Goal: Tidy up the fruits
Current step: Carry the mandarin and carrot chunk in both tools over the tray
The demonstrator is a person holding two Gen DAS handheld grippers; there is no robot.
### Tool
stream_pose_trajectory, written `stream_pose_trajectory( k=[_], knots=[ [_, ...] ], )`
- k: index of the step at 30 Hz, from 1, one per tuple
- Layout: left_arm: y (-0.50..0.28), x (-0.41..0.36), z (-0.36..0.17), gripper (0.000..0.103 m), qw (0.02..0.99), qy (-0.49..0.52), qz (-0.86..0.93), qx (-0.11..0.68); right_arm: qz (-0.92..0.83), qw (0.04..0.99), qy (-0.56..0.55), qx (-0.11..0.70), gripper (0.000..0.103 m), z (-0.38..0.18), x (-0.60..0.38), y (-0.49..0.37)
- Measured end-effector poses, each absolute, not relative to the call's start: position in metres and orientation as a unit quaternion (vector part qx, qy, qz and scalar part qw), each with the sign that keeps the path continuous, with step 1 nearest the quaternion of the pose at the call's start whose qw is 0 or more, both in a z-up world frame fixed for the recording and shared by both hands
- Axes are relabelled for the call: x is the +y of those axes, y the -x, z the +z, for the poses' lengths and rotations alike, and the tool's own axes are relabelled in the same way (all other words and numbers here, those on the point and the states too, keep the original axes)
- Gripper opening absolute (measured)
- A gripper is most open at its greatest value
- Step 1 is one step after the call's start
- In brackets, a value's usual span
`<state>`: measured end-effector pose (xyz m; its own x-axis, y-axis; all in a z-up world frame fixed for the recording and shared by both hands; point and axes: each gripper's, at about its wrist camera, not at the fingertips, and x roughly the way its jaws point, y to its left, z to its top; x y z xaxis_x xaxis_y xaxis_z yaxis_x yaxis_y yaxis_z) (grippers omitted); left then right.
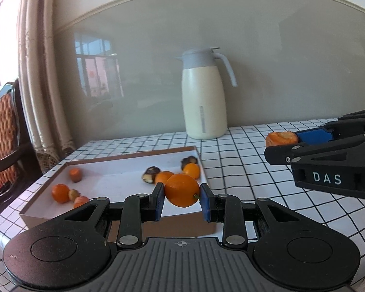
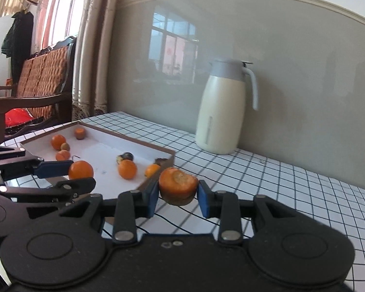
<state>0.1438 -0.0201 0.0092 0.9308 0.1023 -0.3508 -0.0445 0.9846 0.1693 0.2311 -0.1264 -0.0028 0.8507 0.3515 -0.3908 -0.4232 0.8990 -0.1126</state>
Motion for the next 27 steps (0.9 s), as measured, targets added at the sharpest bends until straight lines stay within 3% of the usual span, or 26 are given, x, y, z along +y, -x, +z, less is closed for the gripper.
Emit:
stream_pose_trajectory(
  k=[27],
  knots=[
    [-0.143, 0.077, 0.020, 0.031, 0.977, -0.044, 0.126, 0.165, 0.236, 0.952, 0.104, 0.166, 0.025, -0.004, -0.063, -0.238]
  ],
)
